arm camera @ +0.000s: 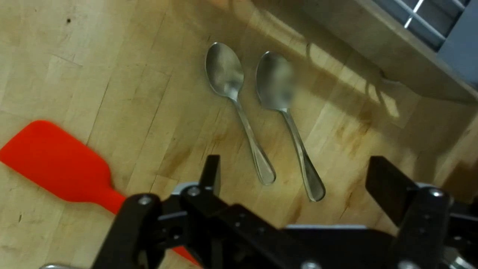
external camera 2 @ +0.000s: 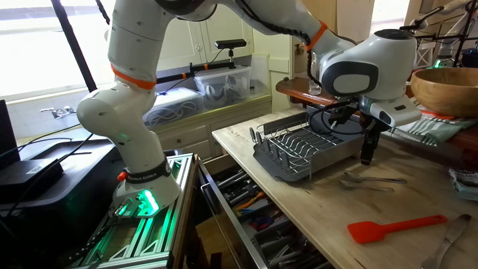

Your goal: Put one spoon in the dish rack

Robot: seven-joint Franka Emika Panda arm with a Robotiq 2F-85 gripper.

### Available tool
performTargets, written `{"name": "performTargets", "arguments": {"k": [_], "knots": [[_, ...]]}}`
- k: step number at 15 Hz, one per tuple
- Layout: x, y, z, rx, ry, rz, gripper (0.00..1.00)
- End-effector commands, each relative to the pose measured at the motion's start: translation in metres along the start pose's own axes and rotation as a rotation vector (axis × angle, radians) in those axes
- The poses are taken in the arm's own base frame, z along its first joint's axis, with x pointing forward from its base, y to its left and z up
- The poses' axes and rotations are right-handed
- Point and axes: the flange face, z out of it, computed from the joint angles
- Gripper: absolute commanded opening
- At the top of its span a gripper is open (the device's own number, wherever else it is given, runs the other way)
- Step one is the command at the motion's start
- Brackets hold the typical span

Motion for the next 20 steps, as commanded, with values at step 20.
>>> {"name": "performTargets", "arguments": {"k": [20], "knots": [[-0.003, 0.010, 0.074, -0.053, -0.104, -0.013, 1.00]]}}
